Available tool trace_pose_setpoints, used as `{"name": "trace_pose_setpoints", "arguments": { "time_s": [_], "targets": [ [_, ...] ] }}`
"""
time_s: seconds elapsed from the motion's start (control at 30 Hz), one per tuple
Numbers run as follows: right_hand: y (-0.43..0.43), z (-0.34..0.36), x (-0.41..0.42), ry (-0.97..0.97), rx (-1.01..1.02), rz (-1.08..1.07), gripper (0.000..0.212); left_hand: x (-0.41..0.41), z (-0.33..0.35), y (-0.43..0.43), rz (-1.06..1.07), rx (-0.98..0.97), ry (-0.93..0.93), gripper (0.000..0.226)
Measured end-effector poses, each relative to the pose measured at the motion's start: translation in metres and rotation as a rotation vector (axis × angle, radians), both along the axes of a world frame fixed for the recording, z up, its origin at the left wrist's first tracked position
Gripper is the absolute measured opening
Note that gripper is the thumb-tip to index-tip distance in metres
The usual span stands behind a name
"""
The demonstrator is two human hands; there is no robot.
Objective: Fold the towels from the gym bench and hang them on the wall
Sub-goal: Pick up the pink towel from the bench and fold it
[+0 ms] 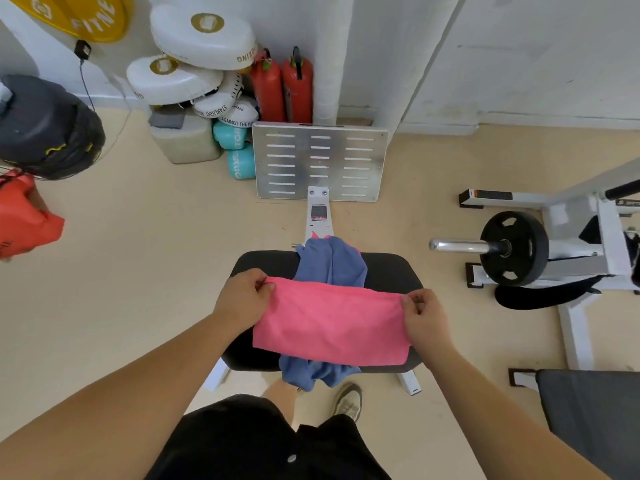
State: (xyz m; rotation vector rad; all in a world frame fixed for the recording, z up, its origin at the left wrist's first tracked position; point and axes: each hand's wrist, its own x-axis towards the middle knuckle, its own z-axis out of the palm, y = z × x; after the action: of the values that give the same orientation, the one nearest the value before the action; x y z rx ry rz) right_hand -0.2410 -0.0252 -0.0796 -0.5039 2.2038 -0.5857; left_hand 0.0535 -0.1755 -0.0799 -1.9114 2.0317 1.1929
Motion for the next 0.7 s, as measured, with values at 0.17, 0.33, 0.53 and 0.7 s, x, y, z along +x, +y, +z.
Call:
{"name": "trace_pose_setpoints", "arguments": {
  "time_s": [0.17,0.33,0.53,0.7],
  "targets": [
    [-0.007,-0.007,0.003,0.048,0.169,0.212,0.038,-0.009,-0.002,0.003,0.100,0.060,-0.036,0.043],
    [-0.013,0.001,0.005,0.138,0.262,0.365,0.026,-0.023,0.000,0.003,0.101,0.189,-0.068,0.021],
    [-0.006,0.019,0.004,-0.048,0.005,0.167,0.018,-0.020,0.026,0.009,0.266,0.241,0.042,0.017],
    [0.012,0.030,0.000,-0.488,0.020,-0.147,0.032,-0.002,0.050,0.027,0.385,0.135,0.158,0.024]
  ]
}}
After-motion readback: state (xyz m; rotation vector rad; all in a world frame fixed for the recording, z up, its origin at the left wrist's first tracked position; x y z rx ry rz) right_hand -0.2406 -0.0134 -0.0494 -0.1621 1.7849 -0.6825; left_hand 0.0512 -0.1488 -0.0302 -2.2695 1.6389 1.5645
